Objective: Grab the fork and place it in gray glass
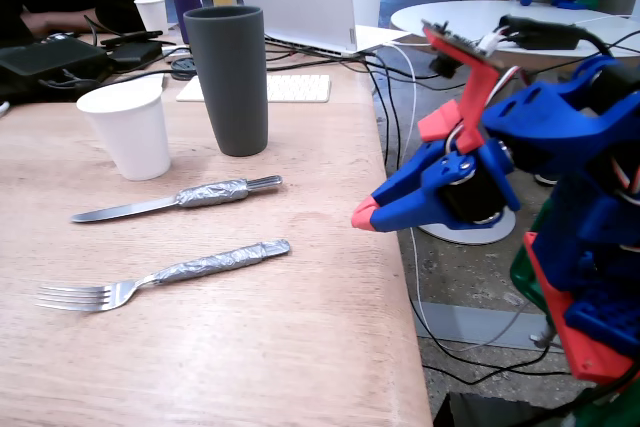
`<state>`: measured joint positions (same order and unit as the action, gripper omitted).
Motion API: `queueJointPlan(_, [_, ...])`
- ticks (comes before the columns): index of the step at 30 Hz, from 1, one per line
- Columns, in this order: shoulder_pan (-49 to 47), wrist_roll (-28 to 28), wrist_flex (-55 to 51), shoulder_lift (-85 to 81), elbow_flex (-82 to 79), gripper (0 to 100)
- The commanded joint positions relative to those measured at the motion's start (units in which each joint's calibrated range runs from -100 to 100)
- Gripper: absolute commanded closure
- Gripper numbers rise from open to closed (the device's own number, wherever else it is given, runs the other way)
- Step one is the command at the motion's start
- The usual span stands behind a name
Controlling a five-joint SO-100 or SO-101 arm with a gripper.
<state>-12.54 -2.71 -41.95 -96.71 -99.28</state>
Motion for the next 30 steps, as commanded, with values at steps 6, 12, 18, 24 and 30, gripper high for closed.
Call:
queueJointPlan(6, [-0.32,-0.2,0.16,-0.54,-0.34,100])
queueJointPlan(12, [-0.32,-0.2,0.16,-0.54,-0.34,100])
queueJointPlan(18, [-0.32,-0.2,0.16,-0.54,-0.34,100])
queueJointPlan(24, [-0.32,-0.2,0.16,-0.54,-0.34,100])
queueJointPlan(30, [-1.84,-0.15,-0.01,-0.54,-0.34,100])
